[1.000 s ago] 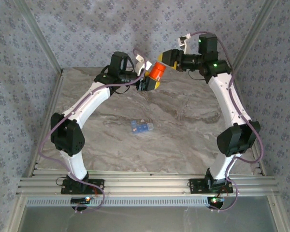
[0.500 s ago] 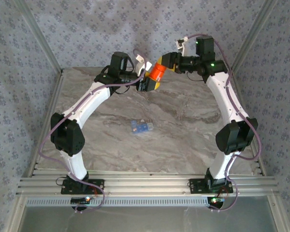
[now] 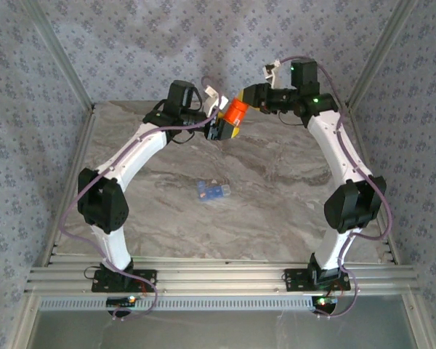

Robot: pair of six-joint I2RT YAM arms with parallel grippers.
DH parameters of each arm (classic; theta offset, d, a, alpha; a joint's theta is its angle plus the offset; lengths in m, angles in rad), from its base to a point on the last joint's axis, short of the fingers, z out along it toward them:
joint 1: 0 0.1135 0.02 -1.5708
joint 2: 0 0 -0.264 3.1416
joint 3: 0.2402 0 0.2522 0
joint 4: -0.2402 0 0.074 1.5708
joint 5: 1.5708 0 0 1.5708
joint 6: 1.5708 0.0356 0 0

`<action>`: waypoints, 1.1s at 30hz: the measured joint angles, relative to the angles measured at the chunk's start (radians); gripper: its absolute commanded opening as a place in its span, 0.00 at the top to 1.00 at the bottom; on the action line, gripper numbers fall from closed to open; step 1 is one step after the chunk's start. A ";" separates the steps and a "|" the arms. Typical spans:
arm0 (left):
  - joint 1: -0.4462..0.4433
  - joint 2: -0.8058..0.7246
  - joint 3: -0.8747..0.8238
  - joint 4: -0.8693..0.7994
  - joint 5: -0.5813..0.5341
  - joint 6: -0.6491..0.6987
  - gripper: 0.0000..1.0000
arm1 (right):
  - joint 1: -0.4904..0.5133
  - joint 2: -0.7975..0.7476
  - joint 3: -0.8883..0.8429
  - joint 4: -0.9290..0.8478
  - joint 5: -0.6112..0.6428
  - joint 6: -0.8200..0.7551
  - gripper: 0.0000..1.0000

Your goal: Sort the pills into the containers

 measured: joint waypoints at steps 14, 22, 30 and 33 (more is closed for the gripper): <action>-0.008 0.007 0.000 -0.010 -0.086 0.038 1.00 | 0.051 -0.089 -0.154 0.129 0.240 0.257 0.44; -0.008 0.007 0.002 0.025 -0.089 0.041 1.00 | 0.001 -0.099 -0.126 0.119 0.240 0.296 0.25; -0.008 0.007 0.047 0.019 -0.064 0.041 1.00 | -0.093 -0.128 -0.122 0.164 0.181 0.265 0.20; -0.008 0.007 0.064 0.019 -0.050 0.041 1.00 | -0.092 -0.124 -0.105 0.164 0.113 0.219 0.19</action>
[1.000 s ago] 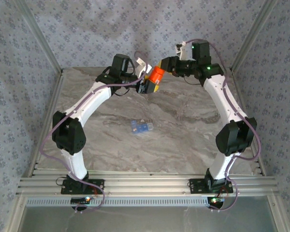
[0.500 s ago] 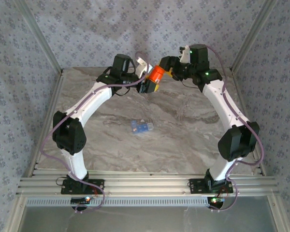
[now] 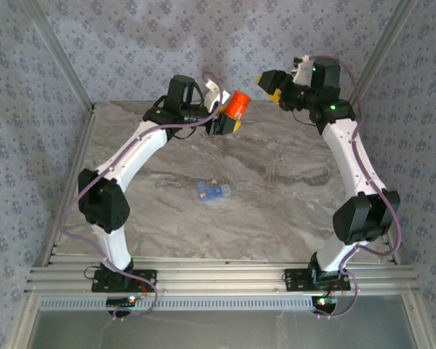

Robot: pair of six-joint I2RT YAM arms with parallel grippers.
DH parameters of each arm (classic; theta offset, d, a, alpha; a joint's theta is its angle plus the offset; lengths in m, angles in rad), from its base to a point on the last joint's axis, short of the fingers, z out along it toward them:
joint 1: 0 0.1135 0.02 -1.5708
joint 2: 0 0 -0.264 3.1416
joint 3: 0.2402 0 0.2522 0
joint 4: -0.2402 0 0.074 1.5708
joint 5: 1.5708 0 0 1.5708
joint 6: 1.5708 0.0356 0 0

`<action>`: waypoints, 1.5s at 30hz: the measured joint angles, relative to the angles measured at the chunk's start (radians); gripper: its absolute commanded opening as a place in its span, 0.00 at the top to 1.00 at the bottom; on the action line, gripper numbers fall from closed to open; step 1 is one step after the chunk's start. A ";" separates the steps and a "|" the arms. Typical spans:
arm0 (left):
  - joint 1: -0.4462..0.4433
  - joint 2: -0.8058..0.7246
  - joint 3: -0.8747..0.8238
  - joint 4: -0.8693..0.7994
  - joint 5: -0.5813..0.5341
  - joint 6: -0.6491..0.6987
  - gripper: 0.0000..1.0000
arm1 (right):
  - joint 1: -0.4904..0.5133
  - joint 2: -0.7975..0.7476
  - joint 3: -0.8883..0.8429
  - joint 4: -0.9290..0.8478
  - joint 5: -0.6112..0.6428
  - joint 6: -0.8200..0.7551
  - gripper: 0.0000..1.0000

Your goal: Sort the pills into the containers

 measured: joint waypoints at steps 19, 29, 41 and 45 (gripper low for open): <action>-0.001 0.002 0.004 -0.006 0.018 0.000 1.00 | 0.077 0.089 0.109 -0.114 -0.137 -0.174 0.37; -0.001 0.009 0.006 -0.014 0.013 0.000 1.00 | 0.085 0.089 0.101 -0.117 -0.123 -0.181 0.55; -0.066 0.003 -0.114 0.030 -0.278 0.046 1.00 | 0.183 -0.014 -0.153 0.003 0.309 0.116 0.54; -0.078 -0.006 -0.150 0.094 -0.341 0.049 1.00 | 0.198 -0.014 -0.156 0.013 0.374 0.165 0.53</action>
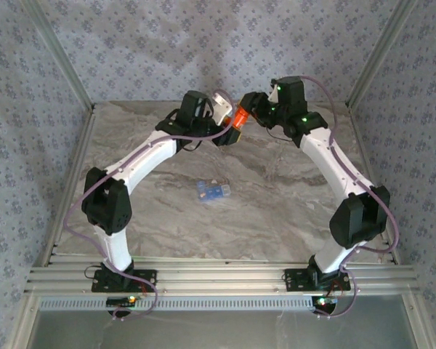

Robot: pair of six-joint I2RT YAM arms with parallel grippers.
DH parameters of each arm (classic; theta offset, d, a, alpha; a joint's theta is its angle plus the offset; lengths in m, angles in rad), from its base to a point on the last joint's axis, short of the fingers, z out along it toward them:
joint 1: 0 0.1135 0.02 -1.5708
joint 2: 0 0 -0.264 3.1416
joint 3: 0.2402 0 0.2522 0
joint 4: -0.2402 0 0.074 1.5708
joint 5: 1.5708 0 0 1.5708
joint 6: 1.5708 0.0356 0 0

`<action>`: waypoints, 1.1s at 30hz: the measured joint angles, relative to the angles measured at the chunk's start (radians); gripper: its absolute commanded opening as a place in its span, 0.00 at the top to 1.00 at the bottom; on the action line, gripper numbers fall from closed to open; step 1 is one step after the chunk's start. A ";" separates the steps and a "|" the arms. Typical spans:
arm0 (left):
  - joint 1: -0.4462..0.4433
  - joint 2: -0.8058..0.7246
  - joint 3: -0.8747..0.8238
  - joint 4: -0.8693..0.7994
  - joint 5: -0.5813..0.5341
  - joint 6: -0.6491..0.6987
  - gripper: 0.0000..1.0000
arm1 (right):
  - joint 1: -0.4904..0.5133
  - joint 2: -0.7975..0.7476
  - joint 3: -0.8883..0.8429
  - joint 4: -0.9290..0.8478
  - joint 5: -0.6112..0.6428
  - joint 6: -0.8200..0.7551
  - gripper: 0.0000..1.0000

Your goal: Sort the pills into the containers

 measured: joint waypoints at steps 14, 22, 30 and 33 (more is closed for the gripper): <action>0.023 -0.017 -0.026 0.143 0.000 -0.040 1.00 | -0.120 -0.047 -0.011 0.077 -0.133 0.050 0.22; 0.081 -0.018 0.029 0.065 0.202 -0.073 1.00 | -0.184 -0.092 0.014 0.077 -0.239 -0.085 0.19; 0.083 -0.011 0.124 -0.040 0.337 -0.071 1.00 | -0.170 0.007 0.108 -0.013 -0.367 -0.305 0.18; 0.083 -0.007 0.124 -0.072 0.355 -0.068 1.00 | -0.152 0.013 0.108 -0.023 -0.386 -0.342 0.18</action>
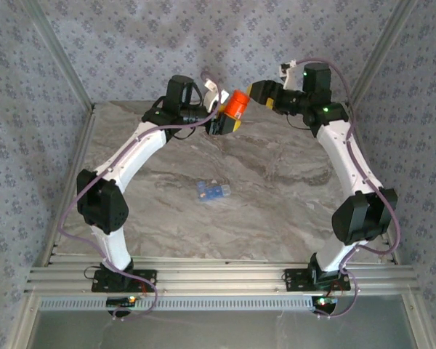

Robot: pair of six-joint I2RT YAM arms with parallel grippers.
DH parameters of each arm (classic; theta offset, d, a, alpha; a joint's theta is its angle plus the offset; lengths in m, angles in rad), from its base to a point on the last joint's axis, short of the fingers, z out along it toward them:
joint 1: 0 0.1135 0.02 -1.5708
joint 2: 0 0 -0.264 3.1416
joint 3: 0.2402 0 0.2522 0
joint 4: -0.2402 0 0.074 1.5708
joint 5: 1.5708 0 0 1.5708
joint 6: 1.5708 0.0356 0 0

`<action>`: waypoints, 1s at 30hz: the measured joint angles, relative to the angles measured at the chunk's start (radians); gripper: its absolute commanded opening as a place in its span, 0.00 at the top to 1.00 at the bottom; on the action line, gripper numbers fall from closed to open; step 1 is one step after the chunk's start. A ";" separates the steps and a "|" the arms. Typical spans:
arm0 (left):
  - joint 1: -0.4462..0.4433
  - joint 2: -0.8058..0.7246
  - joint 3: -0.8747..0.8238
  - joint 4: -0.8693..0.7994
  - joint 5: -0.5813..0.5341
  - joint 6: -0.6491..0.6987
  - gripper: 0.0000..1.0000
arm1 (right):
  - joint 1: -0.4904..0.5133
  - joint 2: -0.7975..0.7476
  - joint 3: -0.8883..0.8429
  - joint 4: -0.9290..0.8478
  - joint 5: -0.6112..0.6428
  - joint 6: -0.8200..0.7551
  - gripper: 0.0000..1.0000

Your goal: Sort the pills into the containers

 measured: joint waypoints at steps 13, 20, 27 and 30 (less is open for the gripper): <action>-0.007 0.009 0.005 -0.035 0.018 0.003 1.00 | 0.034 0.014 0.010 0.003 -0.039 -0.027 0.23; -0.013 0.017 0.011 -0.053 0.019 0.002 1.00 | 0.040 0.028 0.023 0.005 -0.068 -0.027 0.48; -0.021 0.023 0.015 -0.055 -0.021 0.003 1.00 | 0.047 0.029 0.023 -0.003 -0.032 0.006 0.51; -0.040 0.023 0.014 -0.059 -0.127 0.035 1.00 | 0.067 0.024 0.012 -0.011 0.069 0.067 0.51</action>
